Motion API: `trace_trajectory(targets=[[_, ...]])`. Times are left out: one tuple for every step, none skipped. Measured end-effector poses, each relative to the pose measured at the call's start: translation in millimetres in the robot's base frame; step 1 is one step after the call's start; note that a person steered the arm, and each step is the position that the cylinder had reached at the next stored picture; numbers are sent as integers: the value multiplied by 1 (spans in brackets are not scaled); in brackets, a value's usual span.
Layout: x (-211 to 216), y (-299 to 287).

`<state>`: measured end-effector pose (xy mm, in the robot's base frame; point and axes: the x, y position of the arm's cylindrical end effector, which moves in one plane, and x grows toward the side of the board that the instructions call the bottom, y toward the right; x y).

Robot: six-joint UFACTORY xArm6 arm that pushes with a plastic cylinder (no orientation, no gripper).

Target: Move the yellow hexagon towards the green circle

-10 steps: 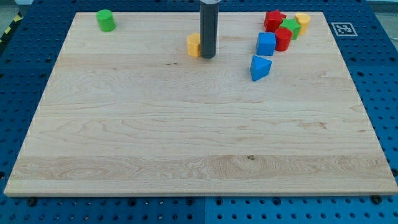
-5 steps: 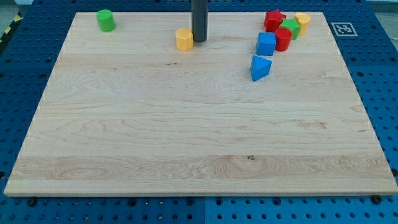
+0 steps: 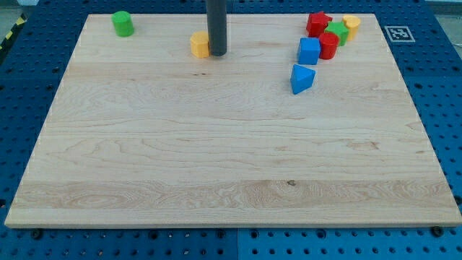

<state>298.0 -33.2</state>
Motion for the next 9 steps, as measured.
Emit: trace_trajectory(targets=[[-11,-7],[-13,-18],[-13,-35],[-13,-53],[-13,-73],[-12,-95],[-12,-112],[-12,-112],[38,-68]])
